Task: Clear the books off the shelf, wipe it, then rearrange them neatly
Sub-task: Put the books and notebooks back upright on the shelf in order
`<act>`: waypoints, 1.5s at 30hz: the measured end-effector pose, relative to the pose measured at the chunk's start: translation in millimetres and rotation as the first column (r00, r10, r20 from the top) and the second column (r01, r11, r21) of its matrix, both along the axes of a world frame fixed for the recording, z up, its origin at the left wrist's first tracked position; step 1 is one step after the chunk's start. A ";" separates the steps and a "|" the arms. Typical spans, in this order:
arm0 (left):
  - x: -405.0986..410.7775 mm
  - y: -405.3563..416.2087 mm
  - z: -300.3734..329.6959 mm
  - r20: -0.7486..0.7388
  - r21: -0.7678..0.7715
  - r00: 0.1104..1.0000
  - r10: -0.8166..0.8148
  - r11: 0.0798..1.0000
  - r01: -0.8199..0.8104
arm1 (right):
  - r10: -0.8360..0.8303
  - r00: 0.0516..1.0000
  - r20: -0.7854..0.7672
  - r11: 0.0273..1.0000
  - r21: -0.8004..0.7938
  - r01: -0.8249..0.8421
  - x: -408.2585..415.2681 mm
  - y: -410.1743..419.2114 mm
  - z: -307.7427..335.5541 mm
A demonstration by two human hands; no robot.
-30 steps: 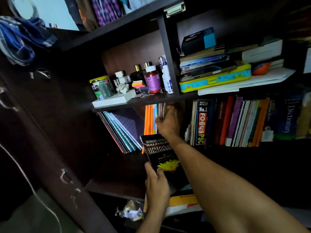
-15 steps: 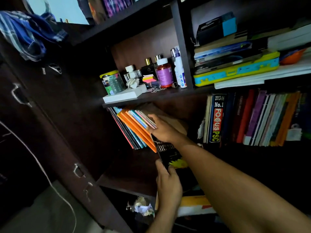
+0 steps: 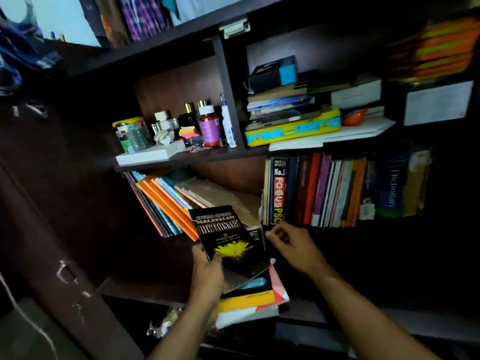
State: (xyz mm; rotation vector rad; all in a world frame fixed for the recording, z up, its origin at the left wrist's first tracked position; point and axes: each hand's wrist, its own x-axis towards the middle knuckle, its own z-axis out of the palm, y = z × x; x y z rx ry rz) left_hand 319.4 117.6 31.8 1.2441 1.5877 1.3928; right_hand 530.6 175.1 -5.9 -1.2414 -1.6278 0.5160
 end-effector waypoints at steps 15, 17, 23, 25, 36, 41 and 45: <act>97.3 21.7 10.3 -0.284 0.180 0.925 -0.252 0.934 0.309 | 0.009 0.995 -0.101 1.000 -0.016 -0.011 11.0 13.6 -0.6; 101.2 20.2 5.2 -0.351 0.097 0.855 -0.383 0.893 0.439 | 0.042 0.981 -0.188 0.998 -0.034 -0.049 12.4 10.9 1.7; 91.3 47.7 23.1 -0.263 -0.055 0.668 -0.696 0.702 0.710 | -0.002 0.896 -0.445 0.999 0.035 0.019 15.7 1.4 7.8; 89.5 61.0 27.6 -0.348 -0.032 0.680 -0.645 0.733 0.680 | -0.017 0.893 -0.450 0.996 0.072 0.055 14.1 -3.2 8.7; 123.4 87.9 -4.0 -0.429 0.258 0.797 -0.424 0.788 0.558 | -0.028 0.941 -0.336 0.997 0.059 0.050 11.1 -1.5 9.5; 128.0 99.0 -8.5 0.006 0.227 0.912 -0.409 0.889 0.397 | 0.022 0.964 -0.266 0.997 0.083 0.000 4.6 -3.7 11.6; 128.3 109.2 11.1 -0.201 0.158 0.897 -0.394 0.891 0.427 | -0.065 0.966 -0.249 0.994 0.066 0.084 3.0 -4.1 15.3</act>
